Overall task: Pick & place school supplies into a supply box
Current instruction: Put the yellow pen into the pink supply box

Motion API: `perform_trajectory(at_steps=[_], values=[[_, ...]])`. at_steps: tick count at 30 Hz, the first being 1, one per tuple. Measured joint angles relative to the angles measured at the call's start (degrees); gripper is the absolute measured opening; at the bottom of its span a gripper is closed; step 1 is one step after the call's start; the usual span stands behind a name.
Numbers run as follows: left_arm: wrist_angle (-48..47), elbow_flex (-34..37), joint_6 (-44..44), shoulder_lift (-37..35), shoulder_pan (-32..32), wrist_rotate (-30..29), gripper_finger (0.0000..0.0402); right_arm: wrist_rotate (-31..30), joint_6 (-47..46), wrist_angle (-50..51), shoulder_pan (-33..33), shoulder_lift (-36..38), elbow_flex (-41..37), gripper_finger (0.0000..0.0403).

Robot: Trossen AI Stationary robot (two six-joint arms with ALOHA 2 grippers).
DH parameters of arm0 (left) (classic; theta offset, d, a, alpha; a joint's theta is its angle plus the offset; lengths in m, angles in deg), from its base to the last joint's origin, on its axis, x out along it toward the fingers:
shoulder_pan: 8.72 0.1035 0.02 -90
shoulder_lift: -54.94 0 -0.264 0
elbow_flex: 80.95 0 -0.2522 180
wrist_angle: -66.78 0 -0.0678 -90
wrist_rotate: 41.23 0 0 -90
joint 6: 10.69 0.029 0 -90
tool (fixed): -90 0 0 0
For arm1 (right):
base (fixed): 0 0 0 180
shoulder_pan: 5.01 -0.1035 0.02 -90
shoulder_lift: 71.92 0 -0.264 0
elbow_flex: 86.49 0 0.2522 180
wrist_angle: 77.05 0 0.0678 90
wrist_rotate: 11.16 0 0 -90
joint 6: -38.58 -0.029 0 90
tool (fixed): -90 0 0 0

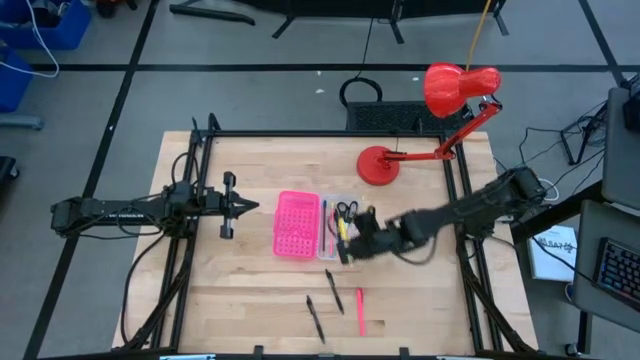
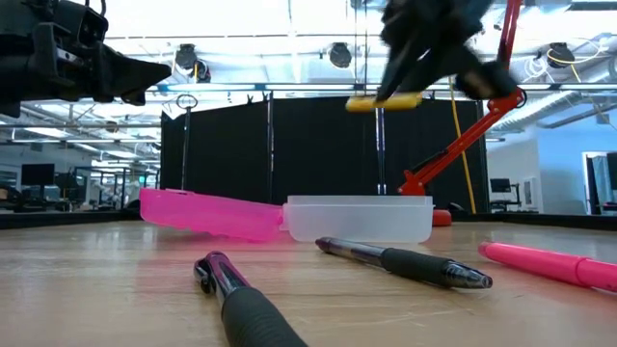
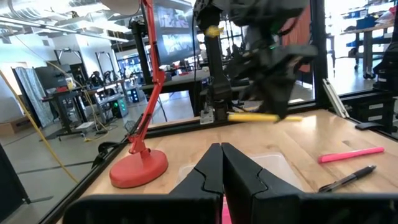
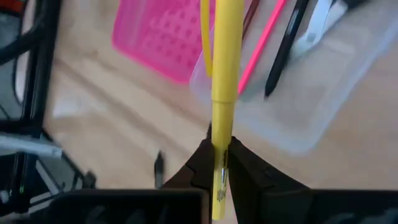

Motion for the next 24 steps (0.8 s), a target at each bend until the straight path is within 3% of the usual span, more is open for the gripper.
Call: perform_trajectory(at_steps=[8,16,24], values=[[0.04,0.0,0.35,0.0,0.02,0.0,0.0008,10.73,4.69,-3.24,12.67,-4.29,0.0,0.0019],[0.07,0.0,0.31,0.0,0.02,0.0,0.0008,20.0,8.11,-7.8,18.3,-11.74,0.02,0.0019],[0.33,0.0,1.51,0.0,0.02,-0.26,0.0008,19.76,9.39,-10.53,19.35,-16.19,0.02,0.0021]])
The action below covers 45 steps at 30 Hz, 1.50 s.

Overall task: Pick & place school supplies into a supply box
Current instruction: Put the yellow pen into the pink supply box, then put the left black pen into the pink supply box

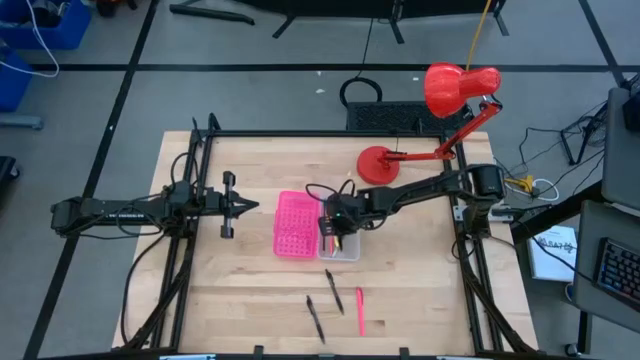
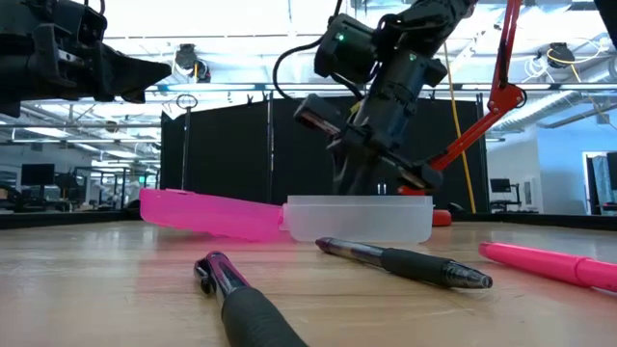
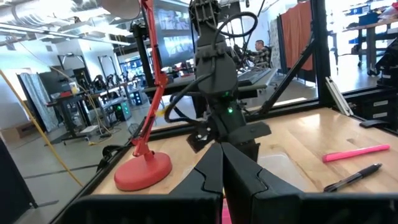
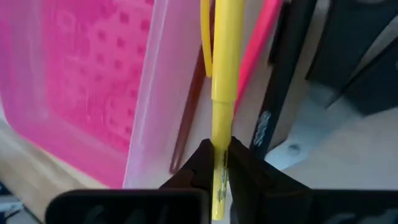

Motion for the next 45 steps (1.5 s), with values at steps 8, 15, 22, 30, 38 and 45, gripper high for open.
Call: perform_trajectory(at_steps=[8,15,22,30,38,45], values=[[0.06,0.0,0.17,0.0,0.0,-0.16,0.0008,-1.77,-1.04,0.81,0.36,0.5,0.02,0.0113],[0.01,0.0,0.03,0.0,0.0,-0.15,0.0008,-1.99,3.39,0.87,0.36,4.64,-0.02,0.0119],[-0.34,0.0,0.59,0.0,0.0,-0.17,0.0008,-28.86,14.45,15.9,-7.56,25.03,0.02,0.0083],[0.08,0.0,-0.06,0.0,0.0,-0.17,0.0008,-55.41,12.75,15.72,-25.84,38.92,-7.11,0.0007],[0.15,0.0,0.08,0.0,0.0,-0.2,0.0008,-57.33,21.42,-1.42,-30.22,39.78,-21.82,0.0001],[0.08,0.0,1.92,0.0,0.0,-0.24,0.0008,-49.63,29.12,-20.93,-28.05,41.58,-37.49,0.0001]])
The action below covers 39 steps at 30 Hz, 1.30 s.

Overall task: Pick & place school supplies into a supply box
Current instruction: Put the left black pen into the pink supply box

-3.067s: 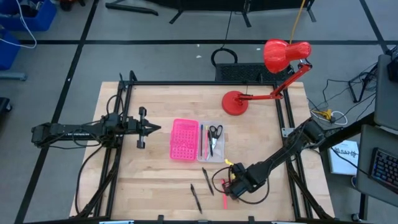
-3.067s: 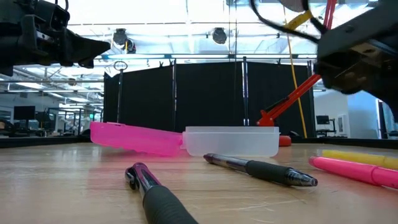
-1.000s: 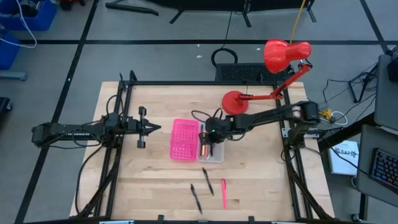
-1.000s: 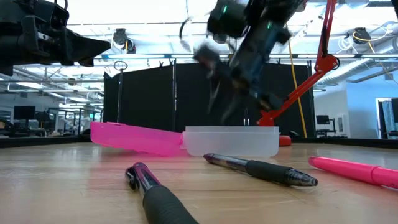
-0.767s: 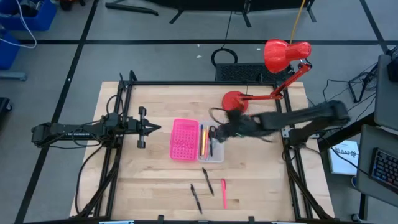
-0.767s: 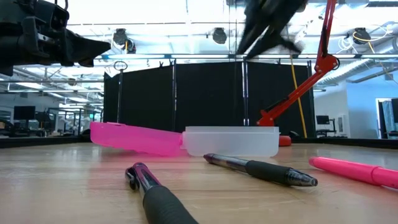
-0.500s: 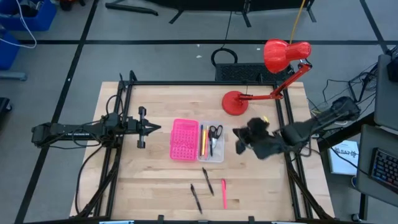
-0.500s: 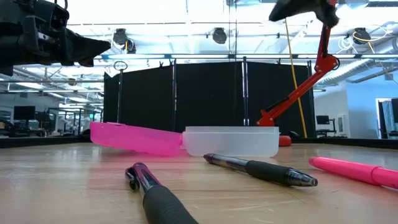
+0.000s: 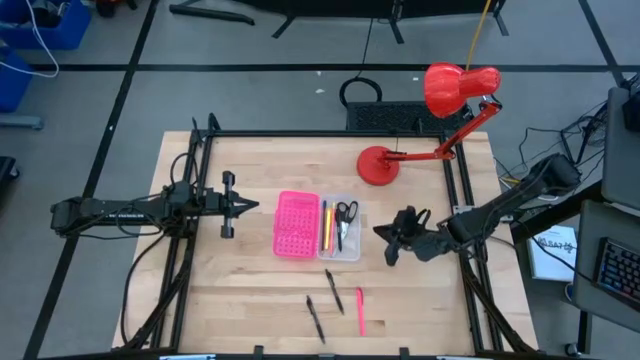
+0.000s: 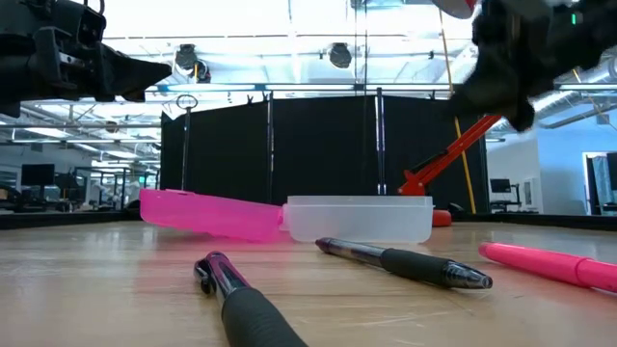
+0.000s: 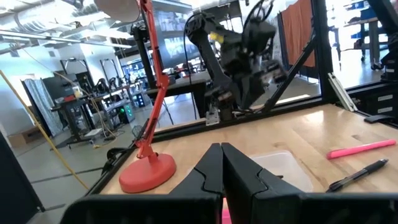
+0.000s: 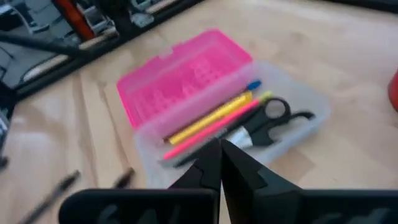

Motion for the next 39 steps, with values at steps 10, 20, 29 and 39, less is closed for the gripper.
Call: perform_trajectory(at_steps=[10,20,29,39], values=[[-1.97,0.0,1.56,0.0,0.0,-3.89,0.0008,4.1,21.86,-28.78,3.6,7.37,-18.02,0.0],[-4.16,0.0,5.1,0.0,0.0,-4.11,0.0008,13.22,35.94,-29.72,7.06,27.99,-24.0,0.0],[-3.8,0.0,6.43,0.0,0.0,-4.12,0.0008,14.91,41.21,-11.07,7.96,46.57,-23.98,0.0],[-5.4,0.0,1.93,0.0,0.0,-8.42,0.0008,16.3,46.24,-10.25,7.9,50.18,-24.06,0.0]])
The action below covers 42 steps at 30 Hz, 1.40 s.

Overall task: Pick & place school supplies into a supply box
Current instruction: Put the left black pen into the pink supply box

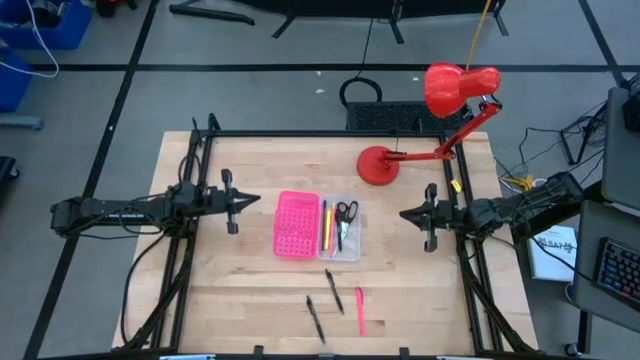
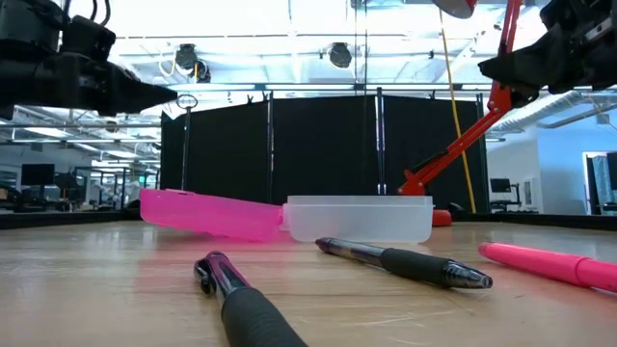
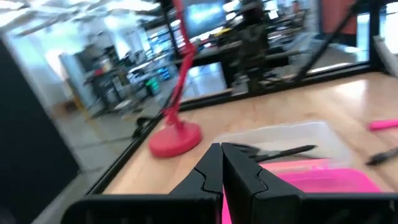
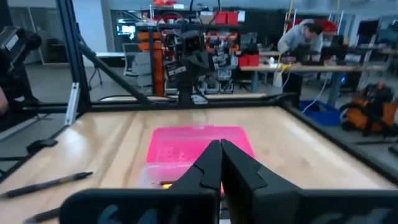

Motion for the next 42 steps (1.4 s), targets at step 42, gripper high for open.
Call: perform_trajectory(at_steps=[42], values=[[-57.89,-86.64,-10.62,87.58,-39.27,-2.53,0.0008,-0.1,3.89,-13.38,-0.01,-0.56,-6.17,0.0]])
